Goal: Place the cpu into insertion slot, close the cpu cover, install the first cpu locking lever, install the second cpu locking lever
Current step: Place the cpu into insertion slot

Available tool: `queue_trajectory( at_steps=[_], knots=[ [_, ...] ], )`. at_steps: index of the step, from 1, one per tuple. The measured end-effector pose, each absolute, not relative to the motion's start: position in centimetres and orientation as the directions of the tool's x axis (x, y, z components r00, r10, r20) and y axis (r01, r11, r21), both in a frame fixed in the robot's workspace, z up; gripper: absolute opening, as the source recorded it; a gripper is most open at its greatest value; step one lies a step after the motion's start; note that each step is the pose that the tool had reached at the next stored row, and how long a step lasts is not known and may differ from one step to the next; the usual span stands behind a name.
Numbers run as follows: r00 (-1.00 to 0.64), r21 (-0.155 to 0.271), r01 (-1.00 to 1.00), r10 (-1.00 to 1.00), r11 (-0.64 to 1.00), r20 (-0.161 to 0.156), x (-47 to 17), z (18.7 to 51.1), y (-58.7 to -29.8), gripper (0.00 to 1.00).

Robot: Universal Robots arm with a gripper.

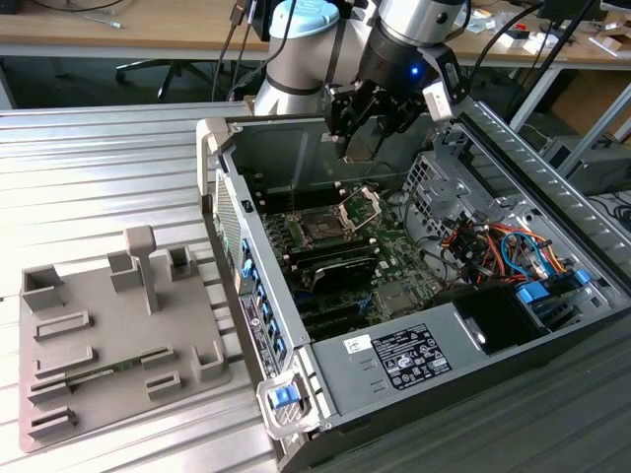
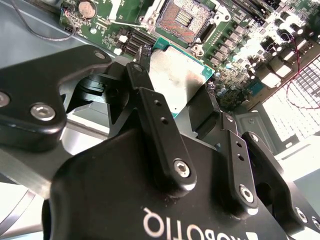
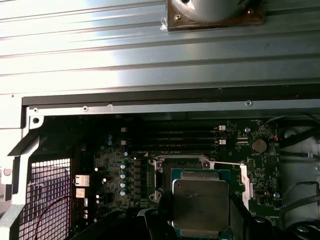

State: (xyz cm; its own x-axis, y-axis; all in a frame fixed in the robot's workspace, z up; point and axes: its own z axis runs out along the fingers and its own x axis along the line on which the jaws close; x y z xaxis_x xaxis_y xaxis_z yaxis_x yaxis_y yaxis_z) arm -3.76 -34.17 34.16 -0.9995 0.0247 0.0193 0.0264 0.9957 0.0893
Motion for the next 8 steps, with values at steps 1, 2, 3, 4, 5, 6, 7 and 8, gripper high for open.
queue_trajectory(
  at_steps=[1,2,3,4,5,6,7,8],
  knots=[
    [-1.0,0.089,0.026,0.025,0.996,0.019,-3.76,34.02,-34.17,0.55],
    [-1.0,0.089,0.026,0.025,0.996,0.019,-3.76,34.0,-34.17,0.55],
    [-1.0,0.089,0.026,0.025,0.996,0.019,-3.77,33.98,-34.17,0.55],
    [-1.0,0.089,0.026,0.025,0.996,0.019,-3.76,33.96,-34.16,0.55],
    [-1.0,0.089,0.026,0.025,0.996,0.019,-3.77,33.94,-34.17,0.55],
    [-1.0,0.089,0.026,0.025,0.996,0.019,-3.77,33.92,-34.17,0.55],
    [-1.0,0.089,0.026,0.025,0.996,0.019,-3.76,33.91,-34.17,0.55],
    [-1.0,0.089,0.026,0.025,0.996,0.019,-3.76,33.89,-34.17,0.55]
  ],
)
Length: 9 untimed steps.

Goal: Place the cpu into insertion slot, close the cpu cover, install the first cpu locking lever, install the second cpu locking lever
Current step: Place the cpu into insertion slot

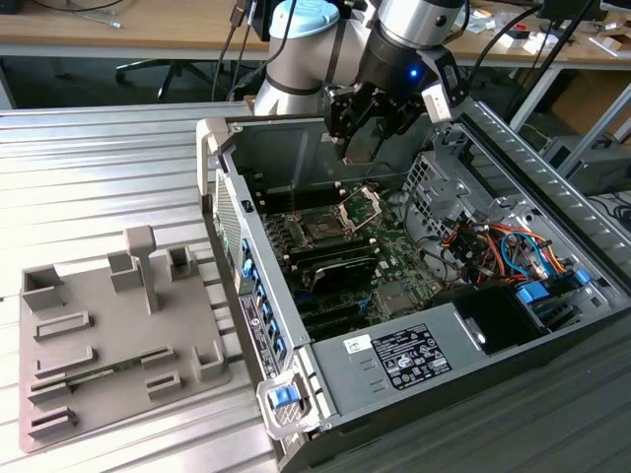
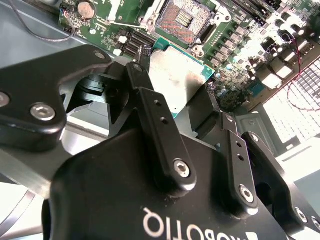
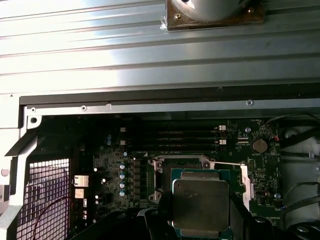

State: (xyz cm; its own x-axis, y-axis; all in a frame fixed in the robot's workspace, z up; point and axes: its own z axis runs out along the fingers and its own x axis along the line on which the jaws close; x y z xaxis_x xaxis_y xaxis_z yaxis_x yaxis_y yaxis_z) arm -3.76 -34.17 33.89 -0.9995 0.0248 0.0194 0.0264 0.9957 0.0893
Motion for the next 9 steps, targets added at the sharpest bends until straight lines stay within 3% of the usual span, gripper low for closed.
queue_trajectory(
  at_steps=[9],
  knots=[
    [-1.0,0.089,0.026,0.025,0.996,0.019,-3.76,33.46,-34.17,0.55]
  ],
)
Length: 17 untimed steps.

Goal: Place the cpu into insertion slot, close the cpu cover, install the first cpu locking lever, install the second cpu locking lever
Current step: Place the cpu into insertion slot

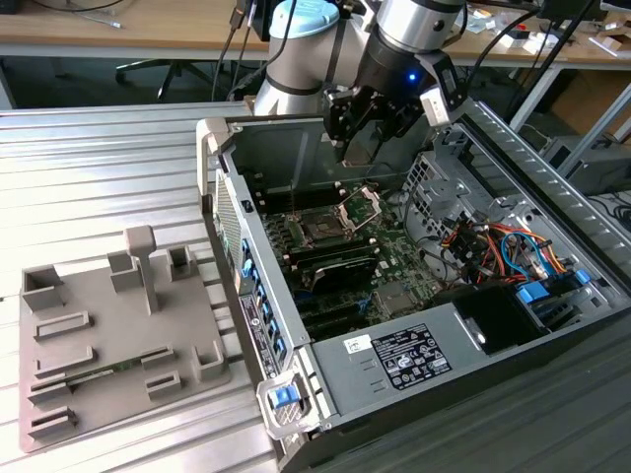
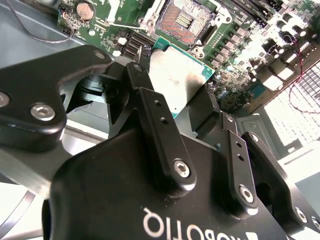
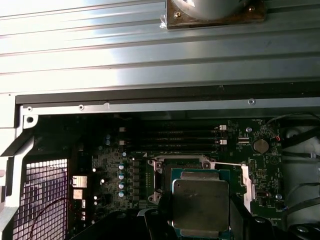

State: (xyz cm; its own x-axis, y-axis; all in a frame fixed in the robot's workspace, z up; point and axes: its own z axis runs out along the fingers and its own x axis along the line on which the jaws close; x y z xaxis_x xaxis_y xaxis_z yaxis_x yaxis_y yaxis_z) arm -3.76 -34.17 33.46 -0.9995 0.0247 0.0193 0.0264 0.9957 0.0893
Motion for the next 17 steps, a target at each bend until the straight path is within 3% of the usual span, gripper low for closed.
queue_trajectory(
  at_steps=[17],
  knots=[
    [-1.0,0.089,0.026,0.025,0.996,0.019,-3.77,33.18,-34.17,0.55]
  ],
)
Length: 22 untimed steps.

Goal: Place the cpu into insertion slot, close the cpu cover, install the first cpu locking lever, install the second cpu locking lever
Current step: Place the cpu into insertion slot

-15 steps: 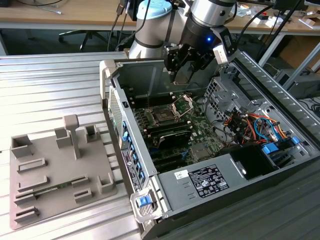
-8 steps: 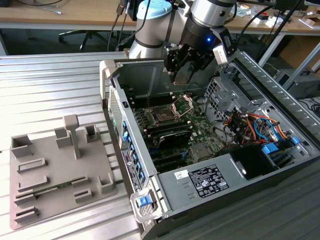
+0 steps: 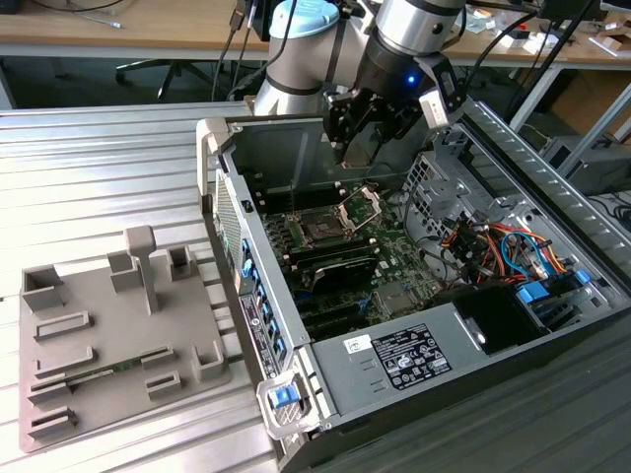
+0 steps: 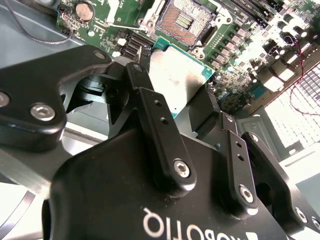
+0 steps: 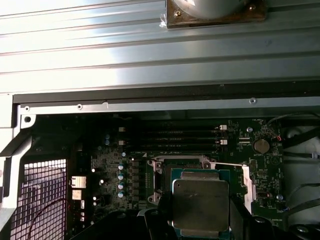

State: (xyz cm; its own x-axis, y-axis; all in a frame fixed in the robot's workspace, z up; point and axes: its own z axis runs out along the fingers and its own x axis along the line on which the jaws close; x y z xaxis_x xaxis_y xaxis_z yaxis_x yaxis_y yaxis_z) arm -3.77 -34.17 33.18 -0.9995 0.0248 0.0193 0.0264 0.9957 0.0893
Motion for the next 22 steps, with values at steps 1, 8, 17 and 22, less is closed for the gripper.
queue_trajectory(
  at_steps=[1,8,17,22],
  knots=[
    [-1.0,0.089,0.026,0.025,0.996,0.019,-3.77,33.14,-34.17,0.55],
    [-1.0,0.089,0.026,0.025,0.996,0.019,-3.78,32.97,-34.17,0.55],
    [-1.0,0.089,0.026,0.025,0.996,0.019,-3.79,32.48,-34.17,0.55],
    [-1.0,0.089,0.026,0.025,0.996,0.019,-3.79,32.4,-34.17,0.55]
  ],
)
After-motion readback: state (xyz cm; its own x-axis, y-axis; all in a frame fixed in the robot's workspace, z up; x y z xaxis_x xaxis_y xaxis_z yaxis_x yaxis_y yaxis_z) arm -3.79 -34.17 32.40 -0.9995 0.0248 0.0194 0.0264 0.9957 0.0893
